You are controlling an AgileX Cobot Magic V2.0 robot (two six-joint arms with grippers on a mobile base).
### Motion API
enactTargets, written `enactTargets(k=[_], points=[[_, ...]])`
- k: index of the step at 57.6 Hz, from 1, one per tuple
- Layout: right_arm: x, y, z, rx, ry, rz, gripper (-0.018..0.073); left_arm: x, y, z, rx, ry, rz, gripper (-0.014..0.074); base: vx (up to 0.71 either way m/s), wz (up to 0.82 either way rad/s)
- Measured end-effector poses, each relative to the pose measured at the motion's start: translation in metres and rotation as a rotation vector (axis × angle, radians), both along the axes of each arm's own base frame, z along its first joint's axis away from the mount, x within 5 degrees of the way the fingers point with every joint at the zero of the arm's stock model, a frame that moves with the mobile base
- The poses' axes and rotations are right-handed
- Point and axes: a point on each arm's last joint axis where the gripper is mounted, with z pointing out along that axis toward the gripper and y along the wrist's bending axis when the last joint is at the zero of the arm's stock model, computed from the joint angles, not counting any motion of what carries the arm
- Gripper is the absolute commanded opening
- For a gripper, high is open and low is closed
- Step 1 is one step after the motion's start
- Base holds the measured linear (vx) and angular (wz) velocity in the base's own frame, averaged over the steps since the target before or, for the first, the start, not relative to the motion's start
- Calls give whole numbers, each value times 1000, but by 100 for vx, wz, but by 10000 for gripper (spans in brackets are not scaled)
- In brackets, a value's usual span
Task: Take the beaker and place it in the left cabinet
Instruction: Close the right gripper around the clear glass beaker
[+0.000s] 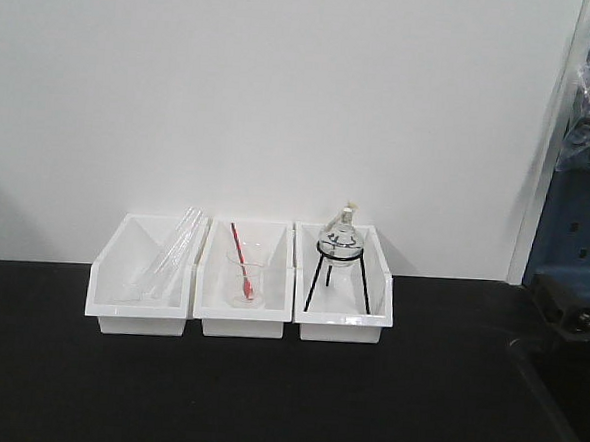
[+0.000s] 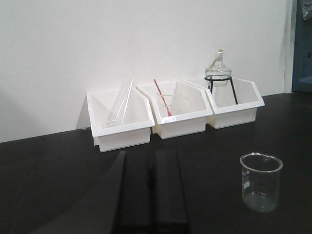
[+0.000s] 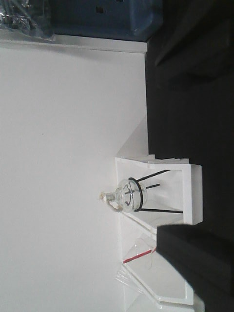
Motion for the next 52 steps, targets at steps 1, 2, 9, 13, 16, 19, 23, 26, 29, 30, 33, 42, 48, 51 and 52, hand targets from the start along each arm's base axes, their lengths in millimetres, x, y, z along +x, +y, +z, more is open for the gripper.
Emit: enactTargets(k=[1,2,9,13,16,19,23,26,29,30,33,42,48,51,52], points=[[0,0,0,0,-2,0,728,0,0,0,0,0,0,1,0,0],[0,0,1,1,-6,0,726,0,0,0,0,0,0,1,0,0],[0,0,2,3,-22,2,706,0,0,0,0,0,0,1,0,0],[0,2,3,-2,-39,10,690,0,0,0,0,0,0,1,0,0],[2,5,4,-16,-58,31,678,0,0,0,0,0,0,1,0,0],[3,13,3,-49,-74,70,668,0,0,0,0,0,0,1,0,0],[8,28,-3,-129,-75,153,658,0,0,0,0,0,0,1,0,0],[10,44,-10,-190,-64,236,657,0,0,0,0,0,0,1,0,0],[14,60,-22,-237,-35,313,656,0,0,0,0,0,0,1,0,0],[14,66,-25,-243,-25,338,655,0,0,0,0,0,0,1,0,0],[18,81,-38,-251,16,396,654,0,0,0,0,0,0,1,0,0],[25,115,-79,-268,148,518,650,0,0,0,0,0,0,1,0,0],[17,123,-110,-251,189,580,645,0,0,0,0,0,0,1,0,0],[10,122,-125,-234,203,604,642,0,0,0,0,0,0,1,0,0],[5,122,-132,-225,207,619,639,0,0,0,0,0,0,1,0,0]])
